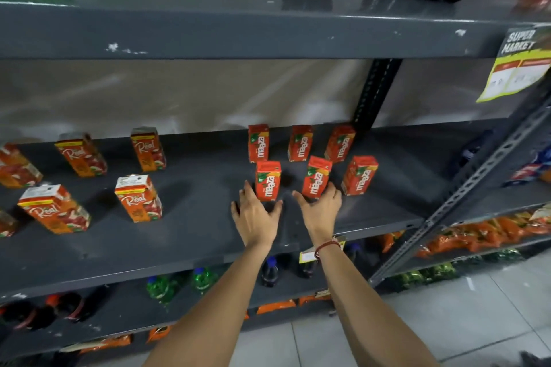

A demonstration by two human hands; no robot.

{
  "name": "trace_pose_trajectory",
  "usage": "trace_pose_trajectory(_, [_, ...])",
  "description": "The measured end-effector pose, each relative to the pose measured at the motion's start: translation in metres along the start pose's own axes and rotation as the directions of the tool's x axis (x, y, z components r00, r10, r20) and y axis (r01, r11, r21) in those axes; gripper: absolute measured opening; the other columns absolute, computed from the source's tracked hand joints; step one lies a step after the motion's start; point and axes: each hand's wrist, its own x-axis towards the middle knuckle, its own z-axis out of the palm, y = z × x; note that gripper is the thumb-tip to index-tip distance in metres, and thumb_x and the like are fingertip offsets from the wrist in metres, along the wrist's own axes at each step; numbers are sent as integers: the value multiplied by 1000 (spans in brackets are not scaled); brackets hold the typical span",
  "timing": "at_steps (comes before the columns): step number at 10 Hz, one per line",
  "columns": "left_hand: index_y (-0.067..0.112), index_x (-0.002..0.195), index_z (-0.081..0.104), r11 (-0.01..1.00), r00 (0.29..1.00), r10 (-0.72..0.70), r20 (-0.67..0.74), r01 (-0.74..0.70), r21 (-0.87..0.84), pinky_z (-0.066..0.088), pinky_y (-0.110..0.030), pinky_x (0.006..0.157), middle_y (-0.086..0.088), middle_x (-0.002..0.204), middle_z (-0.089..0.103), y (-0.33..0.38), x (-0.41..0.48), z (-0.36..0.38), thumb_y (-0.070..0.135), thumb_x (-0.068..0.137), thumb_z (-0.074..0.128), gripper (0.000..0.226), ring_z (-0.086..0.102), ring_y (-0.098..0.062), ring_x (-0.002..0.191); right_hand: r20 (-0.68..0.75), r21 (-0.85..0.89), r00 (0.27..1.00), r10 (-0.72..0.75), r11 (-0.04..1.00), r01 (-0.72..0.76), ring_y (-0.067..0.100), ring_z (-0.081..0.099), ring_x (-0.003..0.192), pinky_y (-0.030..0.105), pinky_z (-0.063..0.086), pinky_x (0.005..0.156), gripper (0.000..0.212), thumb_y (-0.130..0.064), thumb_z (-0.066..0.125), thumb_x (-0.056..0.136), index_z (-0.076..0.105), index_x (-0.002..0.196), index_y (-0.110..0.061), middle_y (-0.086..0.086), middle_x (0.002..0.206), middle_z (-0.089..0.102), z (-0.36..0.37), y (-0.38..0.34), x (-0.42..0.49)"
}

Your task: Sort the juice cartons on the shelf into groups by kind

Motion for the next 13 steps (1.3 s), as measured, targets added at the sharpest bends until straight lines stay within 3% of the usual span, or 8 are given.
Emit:
trace_pose_trajectory(2, [3, 118, 51, 996, 989, -83, -119, 86, 25, 15, -45, 115, -17, 127, 59, 8, 5, 15, 44, 77, 68, 61, 47, -27, 127, -18, -59, 1000, -14, 998, 13, 35, 47, 112, 32, 31, 94, 63, -31, 76, 73, 46, 116, 3, 21, 117, 53, 5, 3, 11])
trace_pose_trajectory(4, [7, 98, 62, 995, 982, -101, -159, 103, 4, 24, -42, 113, -13, 101, 71, 8, 4, 16, 40, 76, 69, 41, 63, -30, 104, 69, -19, 996, -64, 998, 66, 29, 50, 109, 29, 38, 91, 50, -20, 76, 73, 50, 110, 1, 19, 113, 57, 2, 6, 16])
trace_pose_trajectory(5, [7, 94, 63, 995, 982, -100, -160, 99, -14, 27, -42, 112, -13, 98, 72, 7, 1, 15, 39, 75, 71, 38, 64, -31, 100, 113, 18, 992, -60, 998, 58, 28, 52, 110, 27, 40, 90, 49, -18, 76, 72, 53, 110, -1, 17, 113, 59, -1, 7, 17])
trace_pose_trajectory(7, [7, 95, 62, 996, 986, -86, -144, 83, -26, 26, -41, 113, -13, 98, 71, 8, -1, 12, 38, 76, 70, 37, 64, -31, 102, 127, 26, 990, -69, 997, 66, 27, 53, 108, 22, 36, 84, 48, -19, 77, 71, 53, 109, -1, 16, 109, 61, -3, 10, 13])
trace_pose_trajectory(11, [5, 96, 61, 996, 988, -87, -127, 89, 9, 24, -40, 114, -14, 99, 72, 8, -2, 11, 37, 76, 73, 39, 63, -29, 105, 120, -23, 991, -55, 998, 58, 28, 52, 111, 35, 44, 94, 53, -20, 76, 71, 52, 115, -1, 16, 113, 59, -1, 8, 11])
trace_pose_trajectory(13, [3, 114, 56, 996, 994, -82, -70, 85, 38, 27, -41, 113, -19, 124, 61, 7, -8, 5, 36, 76, 74, 54, 50, -29, 124, 135, 4, 989, -51, 999, 51, 29, 50, 115, 34, 42, 96, 58, -23, 77, 72, 51, 119, 0, 17, 117, 58, -6, 7, 9])
